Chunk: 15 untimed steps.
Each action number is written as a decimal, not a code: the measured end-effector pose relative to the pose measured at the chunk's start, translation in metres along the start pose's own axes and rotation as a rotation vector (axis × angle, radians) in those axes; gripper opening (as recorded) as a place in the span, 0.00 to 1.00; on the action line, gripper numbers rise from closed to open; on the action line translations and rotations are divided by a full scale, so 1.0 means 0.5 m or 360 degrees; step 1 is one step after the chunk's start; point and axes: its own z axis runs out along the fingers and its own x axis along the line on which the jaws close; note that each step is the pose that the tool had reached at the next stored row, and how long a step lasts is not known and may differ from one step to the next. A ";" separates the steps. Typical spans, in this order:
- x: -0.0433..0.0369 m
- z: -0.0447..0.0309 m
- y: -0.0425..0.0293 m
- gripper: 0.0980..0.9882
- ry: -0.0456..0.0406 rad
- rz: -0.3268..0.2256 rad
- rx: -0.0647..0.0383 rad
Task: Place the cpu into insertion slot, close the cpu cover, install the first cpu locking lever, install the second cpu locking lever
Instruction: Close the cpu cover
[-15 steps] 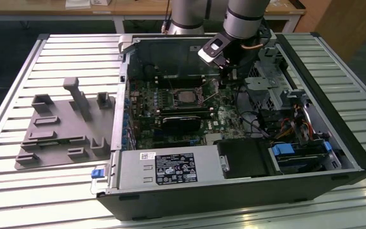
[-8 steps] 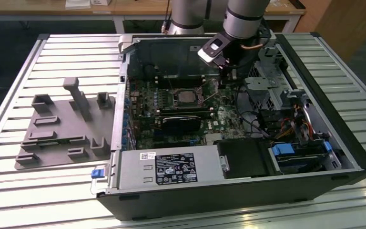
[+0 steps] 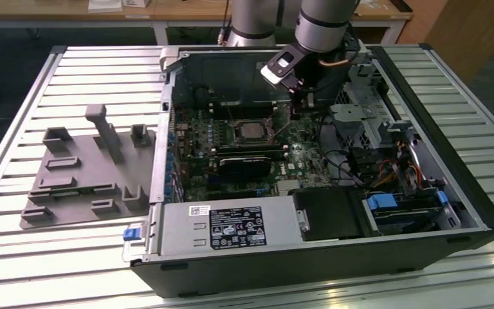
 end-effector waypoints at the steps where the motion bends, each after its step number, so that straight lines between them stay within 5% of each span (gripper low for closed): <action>1: 0.000 0.000 -0.004 0.00 0.0000 0.0000 -0.0001; 13: 0.000 0.002 -0.073 0.00 0.0001 0.0000 -0.0024; 15: 0.000 0.002 -0.075 0.00 0.0001 -0.0001 -0.0025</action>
